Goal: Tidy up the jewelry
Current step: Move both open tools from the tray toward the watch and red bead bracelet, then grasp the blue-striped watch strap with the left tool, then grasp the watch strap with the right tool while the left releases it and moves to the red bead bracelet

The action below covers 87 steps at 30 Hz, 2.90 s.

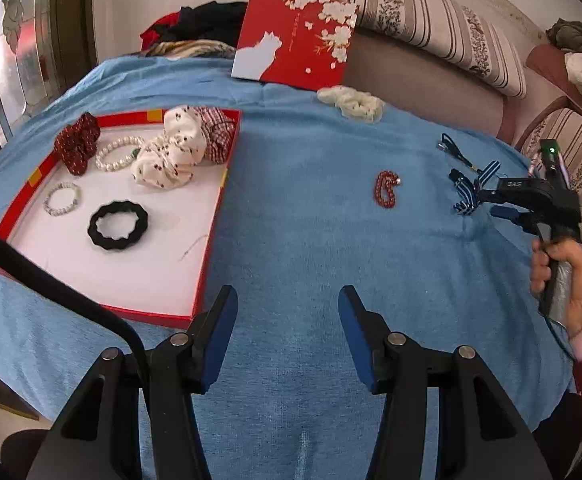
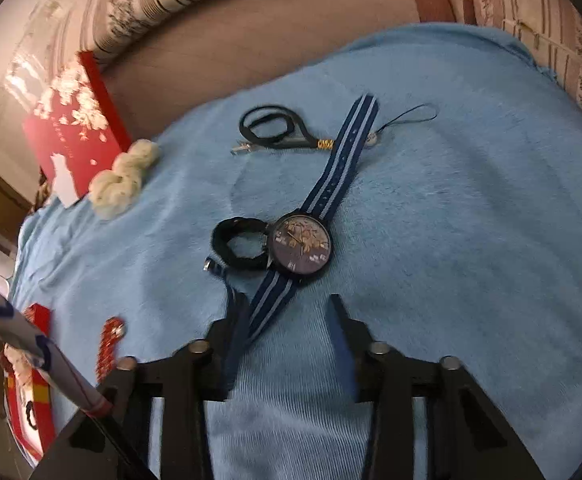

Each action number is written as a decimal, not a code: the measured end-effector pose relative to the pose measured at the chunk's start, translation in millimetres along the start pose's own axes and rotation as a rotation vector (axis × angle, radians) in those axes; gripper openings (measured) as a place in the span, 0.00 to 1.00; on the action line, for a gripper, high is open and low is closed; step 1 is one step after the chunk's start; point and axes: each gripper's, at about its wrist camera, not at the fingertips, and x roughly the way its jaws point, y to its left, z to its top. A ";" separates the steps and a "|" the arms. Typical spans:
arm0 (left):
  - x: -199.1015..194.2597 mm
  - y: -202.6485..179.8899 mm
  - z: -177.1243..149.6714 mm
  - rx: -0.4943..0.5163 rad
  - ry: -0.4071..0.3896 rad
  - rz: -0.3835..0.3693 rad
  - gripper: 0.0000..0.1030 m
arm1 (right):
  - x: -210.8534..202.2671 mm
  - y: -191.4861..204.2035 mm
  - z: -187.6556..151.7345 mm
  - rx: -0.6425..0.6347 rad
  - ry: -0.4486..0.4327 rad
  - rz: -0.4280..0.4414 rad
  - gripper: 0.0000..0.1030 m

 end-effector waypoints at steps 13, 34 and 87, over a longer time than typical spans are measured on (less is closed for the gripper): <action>-3.3 -1.5 2.6 -0.030 0.034 -0.015 0.50 | -41.7 -13.1 -72.2 -0.110 0.142 0.134 0.01; 127.3 -250.7 80.7 0.448 0.141 -0.213 0.58 | -63.1 -89.2 -49.6 0.077 -0.128 0.154 0.41; 93.1 -204.2 5.2 0.271 0.354 -0.407 0.18 | -52.3 -80.5 -56.3 0.058 -0.069 0.271 0.50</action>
